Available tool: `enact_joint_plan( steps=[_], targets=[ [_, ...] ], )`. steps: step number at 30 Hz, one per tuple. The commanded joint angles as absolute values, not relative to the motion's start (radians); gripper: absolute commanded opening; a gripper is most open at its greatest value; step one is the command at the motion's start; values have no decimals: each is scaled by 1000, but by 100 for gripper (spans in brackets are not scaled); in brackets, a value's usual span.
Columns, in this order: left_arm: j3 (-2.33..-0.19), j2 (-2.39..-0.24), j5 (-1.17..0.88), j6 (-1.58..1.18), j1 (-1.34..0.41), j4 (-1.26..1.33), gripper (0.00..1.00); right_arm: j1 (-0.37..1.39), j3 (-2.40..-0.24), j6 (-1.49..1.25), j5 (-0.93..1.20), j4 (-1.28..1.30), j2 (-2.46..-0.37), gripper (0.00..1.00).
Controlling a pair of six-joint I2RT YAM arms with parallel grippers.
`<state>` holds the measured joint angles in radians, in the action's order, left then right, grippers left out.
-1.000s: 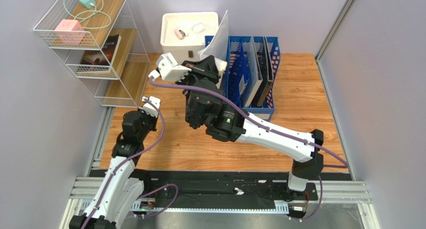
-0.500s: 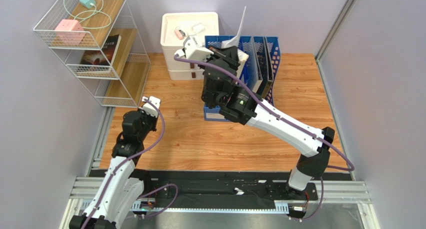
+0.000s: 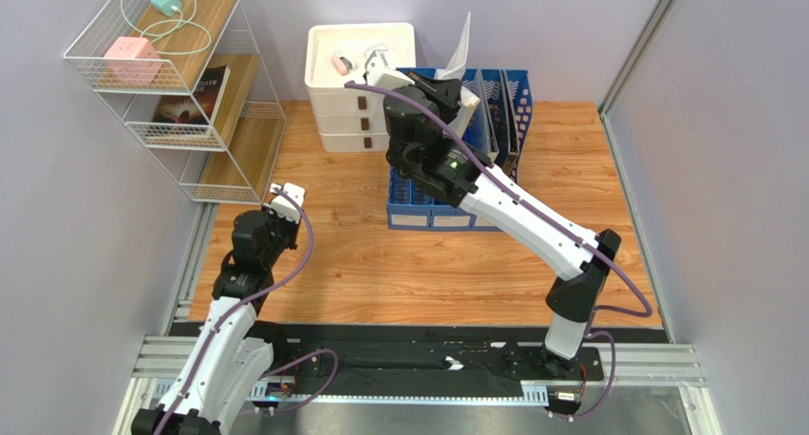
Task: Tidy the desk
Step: Place the storage bag in the storage box.
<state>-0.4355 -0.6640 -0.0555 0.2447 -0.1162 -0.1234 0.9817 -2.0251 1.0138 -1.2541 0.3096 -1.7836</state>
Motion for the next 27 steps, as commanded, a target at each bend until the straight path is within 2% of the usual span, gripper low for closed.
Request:
enact_joint_plan(
  steps=[1, 14, 22, 25, 27],
  targets=[
    [-466, -667, -77, 256, -109, -106, 33, 940, -2106, 931, -1232, 385, -1848, 0],
    [-468, -669, -80, 259, -110, -109, 33, 911, -2203, 769, -1212, 569, -1968, 0],
    [-469, -670, -83, 258, -110, -110, 33, 927, -2310, 546, -1125, 784, -2006, 0],
    [-469, -670, -84, 259, -109, -112, 33, 930, -2367, 558, -1127, 767, -2026, 18],
    [-469, -673, -84, 259, -109, -112, 33, 931, -2401, 577, -1126, 739, -2031, 26]
  ],
)
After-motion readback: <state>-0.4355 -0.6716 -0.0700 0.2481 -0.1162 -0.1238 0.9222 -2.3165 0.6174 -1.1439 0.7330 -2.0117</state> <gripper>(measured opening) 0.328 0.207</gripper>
